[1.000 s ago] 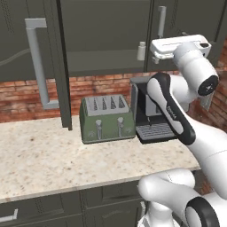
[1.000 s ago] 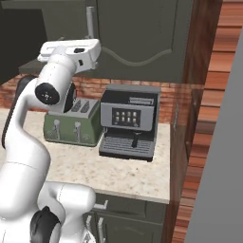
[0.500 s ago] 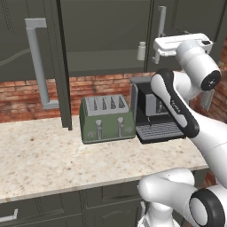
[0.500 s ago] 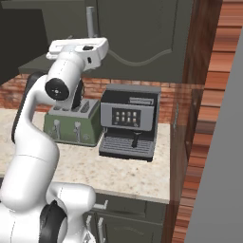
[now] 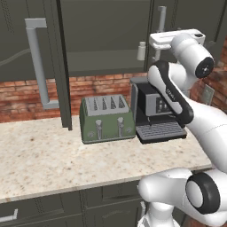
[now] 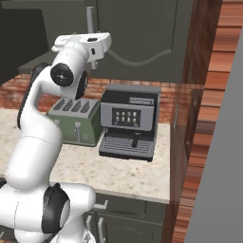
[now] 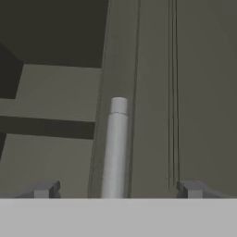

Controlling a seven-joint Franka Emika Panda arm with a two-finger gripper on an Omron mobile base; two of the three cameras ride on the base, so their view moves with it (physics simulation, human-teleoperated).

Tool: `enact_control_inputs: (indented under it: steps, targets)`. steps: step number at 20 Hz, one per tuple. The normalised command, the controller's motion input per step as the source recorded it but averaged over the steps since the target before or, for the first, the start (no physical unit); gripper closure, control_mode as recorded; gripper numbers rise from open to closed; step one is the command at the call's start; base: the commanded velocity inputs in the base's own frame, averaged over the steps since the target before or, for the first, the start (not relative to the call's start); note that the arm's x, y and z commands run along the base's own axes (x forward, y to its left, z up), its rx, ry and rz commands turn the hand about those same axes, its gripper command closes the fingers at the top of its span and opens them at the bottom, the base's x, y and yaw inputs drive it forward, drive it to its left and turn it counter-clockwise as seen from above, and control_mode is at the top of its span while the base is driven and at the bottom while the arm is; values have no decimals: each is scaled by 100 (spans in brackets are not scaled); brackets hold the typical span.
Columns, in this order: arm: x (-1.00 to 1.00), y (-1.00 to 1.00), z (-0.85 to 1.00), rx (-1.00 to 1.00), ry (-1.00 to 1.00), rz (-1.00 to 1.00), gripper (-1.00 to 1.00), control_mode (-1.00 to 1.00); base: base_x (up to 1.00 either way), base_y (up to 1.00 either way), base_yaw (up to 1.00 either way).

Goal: The dining table condiment station is running low on shaker. Refill the condiment station by opening the cabinet and taking the shaker from the cabinet and placing it on the dining table.

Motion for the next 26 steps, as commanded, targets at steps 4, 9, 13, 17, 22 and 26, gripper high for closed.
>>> enact_control_inputs:
  steps: [4, 9, 13, 17, 22, 26]
  targets:
    - [48, 5, 0, 0, 0, 0, -100, -100, 0, 0, 0]
    - [50, 0, 0, 0, 0, 0, -100, -100, 0, 0, 0]
    - [51, 0, 0, 0, 0, 0, -100, -100, 0, 0, 0]
    - [45, 0, -4, 0, 0, 0, 100, -100, 0, 0, 0]
    - [47, 0, -13, 0, 2, 1, 100, -100, 0, 0, 0]
    - [31, 0, -16, 0, 3, 3, 100, -100, 0, 0, 0]
